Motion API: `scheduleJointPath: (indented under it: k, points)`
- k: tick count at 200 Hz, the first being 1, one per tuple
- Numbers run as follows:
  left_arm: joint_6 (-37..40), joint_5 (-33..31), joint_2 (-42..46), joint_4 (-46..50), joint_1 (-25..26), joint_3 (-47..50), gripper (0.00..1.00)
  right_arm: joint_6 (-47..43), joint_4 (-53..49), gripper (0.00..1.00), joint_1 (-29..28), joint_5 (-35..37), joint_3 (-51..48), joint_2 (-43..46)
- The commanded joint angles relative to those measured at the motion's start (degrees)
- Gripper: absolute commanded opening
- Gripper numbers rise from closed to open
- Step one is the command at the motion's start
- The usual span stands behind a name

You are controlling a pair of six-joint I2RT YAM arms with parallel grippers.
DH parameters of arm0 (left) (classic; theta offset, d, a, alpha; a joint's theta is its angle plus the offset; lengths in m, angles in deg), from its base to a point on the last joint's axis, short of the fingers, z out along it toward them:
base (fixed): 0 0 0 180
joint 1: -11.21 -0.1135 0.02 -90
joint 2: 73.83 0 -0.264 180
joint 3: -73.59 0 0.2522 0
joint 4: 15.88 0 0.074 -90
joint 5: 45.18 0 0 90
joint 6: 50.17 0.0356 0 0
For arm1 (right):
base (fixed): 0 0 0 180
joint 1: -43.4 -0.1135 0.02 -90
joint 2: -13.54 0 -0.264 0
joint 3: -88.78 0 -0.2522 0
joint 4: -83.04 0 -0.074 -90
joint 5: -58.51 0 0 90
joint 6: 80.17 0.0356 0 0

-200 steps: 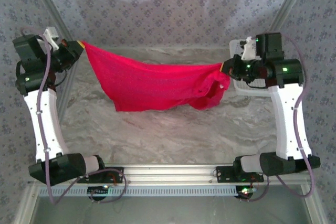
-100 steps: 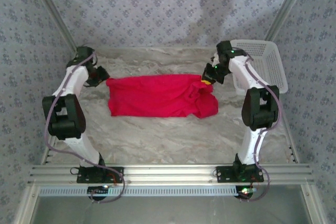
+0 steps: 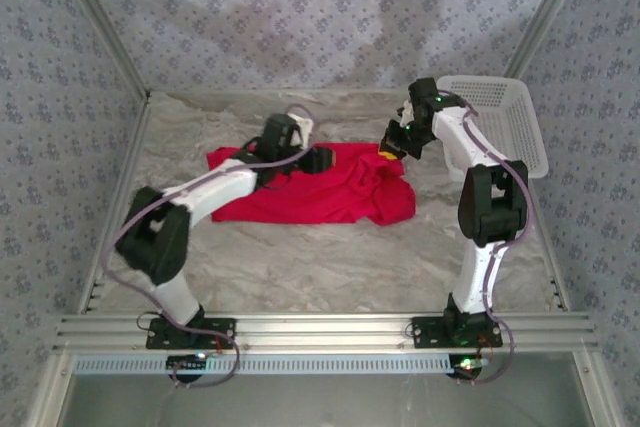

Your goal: Fold the inside-out t-shirt

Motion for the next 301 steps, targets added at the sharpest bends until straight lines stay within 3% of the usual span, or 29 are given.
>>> scheduleJointPath:
  k: [1,67,75,100,112,158,169,188,210,226,248,269,301]
  points:
    - [-1.64,8.16,-6.16,-10.84,2.63,-3.68,0.54,0.98,-0.17,0.0,0.44,-1.53,0.59,0.18]
    - [-5.67,4.98,-18.05,-6.5,4.65,-14.02,0.46,1.11,0.01,0.0,0.09,-2.02,0.68,0.23]
    - [-5.25,3.78,-18.5,-5.11,4.55,-14.88,0.42,0.88,-0.21,0.0,0.11,-2.09,0.52,0.38]
    - [-4.5,3.12,-18.62,-0.47,3.97,-17.69,0.1,0.65,-1.01,0.0,0.62,-1.98,-0.36,1.18]
    - [-4.11,3.52,-17.54,1.21,3.61,-18.33,0.0,0.57,-0.89,0.0,1.28,-1.67,-0.94,1.71]
    - [-4.31,5.2,-11.49,4.87,3.49,-17.48,0.0,1.28,-1.15,0.0,2.53,-1.64,2.36,-0.91]
    - [-5.49,6.67,-10.77,4.65,3.49,-16.92,0.0,2.78,-0.61,0.06,2.62,-1.64,6.05,-3.69]
    - [-10.66,11.84,-10.74,-0.38,2.54,-14.87,0.0,3.14,-3.89,0.48,2.28,-1.32,16.59,-10.35]
    - [-24.86,20.52,-12.35,-15.73,-0.42,-10.74,0.0,0.58,-9.07,0.51,2.07,1.77,24.44,-12.63]
    - [-31.15,22.9,-12.84,-23.38,-1.77,-8.82,0.0,-0.68,-8.54,0.51,1.85,4.29,20.5,-8.45]
    - [-31.39,23.19,-12.54,-23.85,-2.19,-8.77,0.0,-0.81,-2.46,0.42,1.88,5.34,7.19,0.86]
    - [-32.26,23.92,-12.97,-24.42,-2.31,-9.04,0.0,1.63,8.55,0.3,1.76,-0.35,-6.14,7.44]
    - [-33.38,24.18,-13.55,-25.41,-2.4,-9.04,0.0,8.82,23.64,0.31,1.1,-8.59,-16.43,8.44]
